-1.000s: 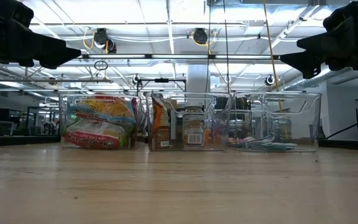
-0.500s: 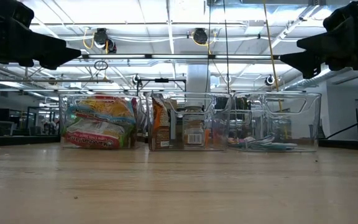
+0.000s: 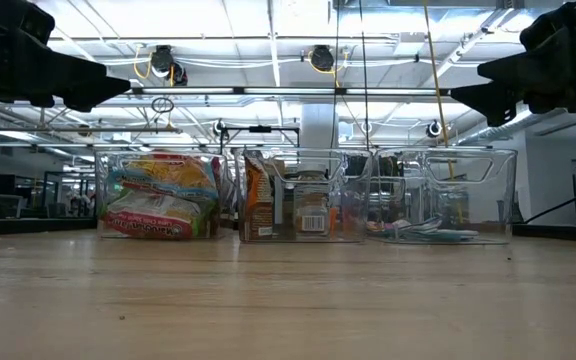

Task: Pick & Place Food Item
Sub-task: Return to Home Position

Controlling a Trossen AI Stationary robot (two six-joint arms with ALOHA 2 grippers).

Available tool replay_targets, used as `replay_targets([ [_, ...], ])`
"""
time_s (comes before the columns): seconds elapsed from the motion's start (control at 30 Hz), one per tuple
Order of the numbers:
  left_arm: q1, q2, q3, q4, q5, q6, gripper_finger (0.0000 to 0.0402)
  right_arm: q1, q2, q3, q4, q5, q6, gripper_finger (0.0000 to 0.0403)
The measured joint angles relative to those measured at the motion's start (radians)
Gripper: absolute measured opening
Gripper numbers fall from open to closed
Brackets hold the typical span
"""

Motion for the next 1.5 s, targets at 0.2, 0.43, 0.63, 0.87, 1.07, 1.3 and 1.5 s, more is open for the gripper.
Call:
replay_targets([
  [0.2, 0.000, 0.000, 0.000, 0.000, 0.000, 0.000, 0.0320, 0.000, 0.000, 0.000, 0.000, 0.000, 0.000, 0.0293],
  [0.43, 0.000, 0.000, 0.000, 0.000, 0.000, -0.001, 0.0323, 0.000, 0.000, 0.000, 0.000, 0.000, 0.000, 0.0293],
  [0.63, 0.000, 0.000, 0.000, 0.000, 0.000, 0.000, 0.0326, 0.000, 0.000, 0.000, 0.000, 0.000, 0.000, 0.0293],
  [0.87, 0.000, 0.000, 0.000, 0.000, 0.000, 0.000, 0.0317, 0.000, 0.000, 0.000, 0.000, 0.000, 0.000, 0.0293],
  [1.07, 0.000, 0.000, 0.000, 0.000, 0.000, 0.001, 0.0323, 0.000, 0.000, 0.000, 0.000, 0.000, 0.000, 0.0293],
  [1.3, 0.000, 0.000, 0.000, 0.000, 0.000, 0.001, 0.0325, 0.000, 0.000, 0.000, 0.000, 0.000, 0.000, 0.0293],
  [1.5, 0.000, 0.000, 0.000, 0.000, 0.000, 0.001, 0.0315, 0.000, 0.000, 0.000, 0.000, 0.000, 0.000, 0.0293],
])
